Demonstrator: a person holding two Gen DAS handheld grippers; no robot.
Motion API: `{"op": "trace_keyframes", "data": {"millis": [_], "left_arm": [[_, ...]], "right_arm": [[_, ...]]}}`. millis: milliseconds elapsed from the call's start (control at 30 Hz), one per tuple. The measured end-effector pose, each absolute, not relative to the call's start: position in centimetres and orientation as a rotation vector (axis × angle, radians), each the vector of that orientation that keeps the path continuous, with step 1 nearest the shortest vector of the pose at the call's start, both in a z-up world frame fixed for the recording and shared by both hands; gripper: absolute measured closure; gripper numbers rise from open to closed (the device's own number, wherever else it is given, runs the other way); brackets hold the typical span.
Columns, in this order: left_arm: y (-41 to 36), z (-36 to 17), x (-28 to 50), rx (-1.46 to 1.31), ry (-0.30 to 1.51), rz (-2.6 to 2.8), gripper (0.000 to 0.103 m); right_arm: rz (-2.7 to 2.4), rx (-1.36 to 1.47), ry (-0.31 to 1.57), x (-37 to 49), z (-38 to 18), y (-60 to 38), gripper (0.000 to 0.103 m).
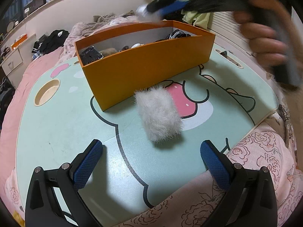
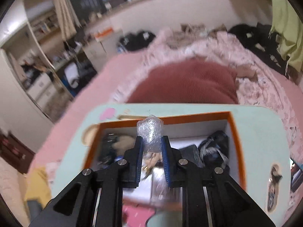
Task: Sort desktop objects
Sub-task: 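Reach into the orange box and grasp the bubble-wrap bag with the right gripper, then carry the bubble-wrap bag out and set it on the table, right gripper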
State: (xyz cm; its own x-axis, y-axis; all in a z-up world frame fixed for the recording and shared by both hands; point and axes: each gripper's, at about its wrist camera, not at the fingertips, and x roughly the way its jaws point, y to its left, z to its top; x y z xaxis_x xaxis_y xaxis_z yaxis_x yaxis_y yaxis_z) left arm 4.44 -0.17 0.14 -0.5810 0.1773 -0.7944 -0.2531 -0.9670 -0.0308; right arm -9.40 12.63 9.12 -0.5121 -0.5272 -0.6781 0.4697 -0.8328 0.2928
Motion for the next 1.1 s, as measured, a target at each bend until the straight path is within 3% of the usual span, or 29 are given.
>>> {"op": "trace_keyframes", "data": {"millis": [167, 367, 433, 533, 600, 667, 1100], "left_arm": [[-0.2, 0.1, 4.4, -1.290, 0.125, 2.594, 0.000], [-0.2, 0.1, 4.5, -1.289, 0.125, 2.594, 0.000], [-0.2, 0.1, 4.5, -1.289, 0.125, 2.594, 0.000], [-0.2, 0.1, 4.4, -1.292, 0.125, 2.596, 0.000], [-0.2, 0.1, 4.4, -1.292, 0.123, 2.596, 0.000], [-0.1, 0.1, 4.5, -1.293, 0.128, 2.596, 0.000], [-0.8, 0.3, 4.6, -1.283, 0.063, 2.602, 0.000]], "right_arm": [[-2.276, 1.021, -0.081, -3.0, 9.3, 15.1, 0.084], [-2.267, 1.116, 0.003, 0.2, 3.8, 15.4, 0.079], [-2.275, 1.148, 0.015, 0.7, 2.0, 15.4, 0.045], [-2.378, 1.155, 0.103, 1.6, 0.3, 15.4, 0.013], [-2.443, 1.142, 0.245, 2.9, -0.4, 14.9, 0.000], [-2.454, 1.104, 0.319, 3.7, -0.7, 14.7, 0.000], [-2.449, 1.105, 0.289, 3.3, -1.0, 15.5, 0.000]]}}
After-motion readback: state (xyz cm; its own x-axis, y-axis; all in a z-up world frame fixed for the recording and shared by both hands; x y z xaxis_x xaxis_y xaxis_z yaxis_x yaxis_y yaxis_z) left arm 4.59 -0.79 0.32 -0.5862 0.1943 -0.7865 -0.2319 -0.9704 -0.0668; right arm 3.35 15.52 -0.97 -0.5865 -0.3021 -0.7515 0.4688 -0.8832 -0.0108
